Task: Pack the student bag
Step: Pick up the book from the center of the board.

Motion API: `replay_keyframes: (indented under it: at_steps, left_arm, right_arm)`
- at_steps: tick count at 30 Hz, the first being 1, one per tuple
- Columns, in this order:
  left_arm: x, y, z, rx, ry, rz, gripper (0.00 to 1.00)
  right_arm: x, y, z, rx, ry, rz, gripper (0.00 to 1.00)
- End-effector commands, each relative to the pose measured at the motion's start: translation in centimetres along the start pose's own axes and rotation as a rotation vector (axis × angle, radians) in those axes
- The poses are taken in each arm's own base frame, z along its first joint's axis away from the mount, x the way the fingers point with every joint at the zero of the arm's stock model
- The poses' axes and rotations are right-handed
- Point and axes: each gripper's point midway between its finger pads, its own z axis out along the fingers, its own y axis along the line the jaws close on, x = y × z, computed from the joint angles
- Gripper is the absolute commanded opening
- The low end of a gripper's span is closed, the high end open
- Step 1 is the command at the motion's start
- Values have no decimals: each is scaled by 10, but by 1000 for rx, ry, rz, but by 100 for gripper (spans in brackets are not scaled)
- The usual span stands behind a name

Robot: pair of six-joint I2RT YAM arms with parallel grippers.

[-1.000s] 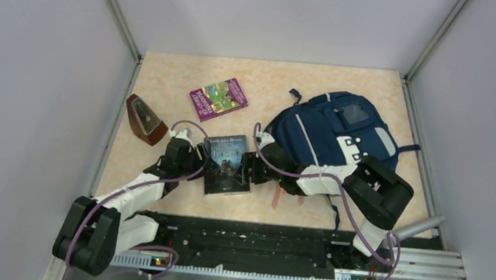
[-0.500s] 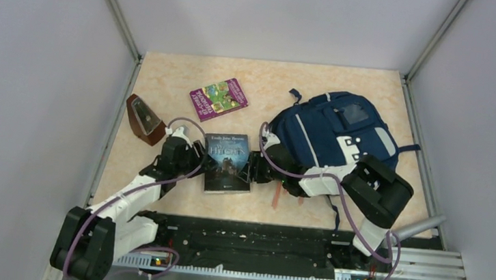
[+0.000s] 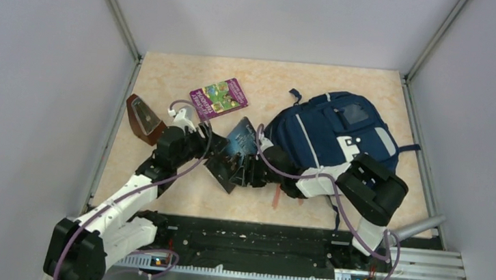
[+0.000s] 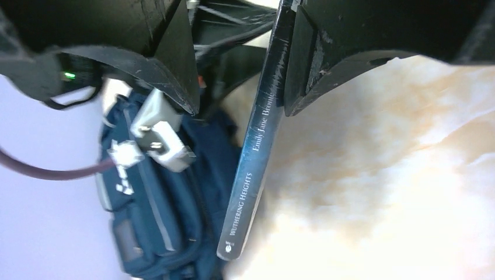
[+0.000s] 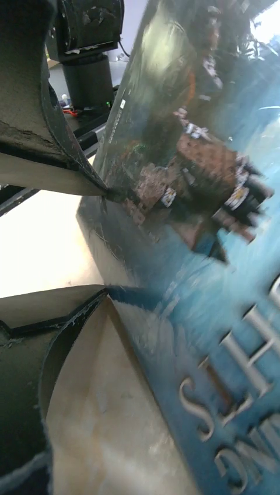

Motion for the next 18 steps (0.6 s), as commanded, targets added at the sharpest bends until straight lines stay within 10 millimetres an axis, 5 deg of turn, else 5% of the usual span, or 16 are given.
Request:
replay_keyframes:
  at_steps: [1, 12, 18]
  left_arm:
    - [24, -66, -8, 256, 152, -14, 59]
    - [66, -42, 3, 149, 312, 14, 60]
    - [71, -21, 3, 21, 348, 115, 61]
  right_arm:
    - [-28, 41, 11, -128, -100, -65, 56]
    - [-29, 34, 12, -95, -109, -81, 56]
    - [-29, 34, 12, -94, -111, -82, 57]
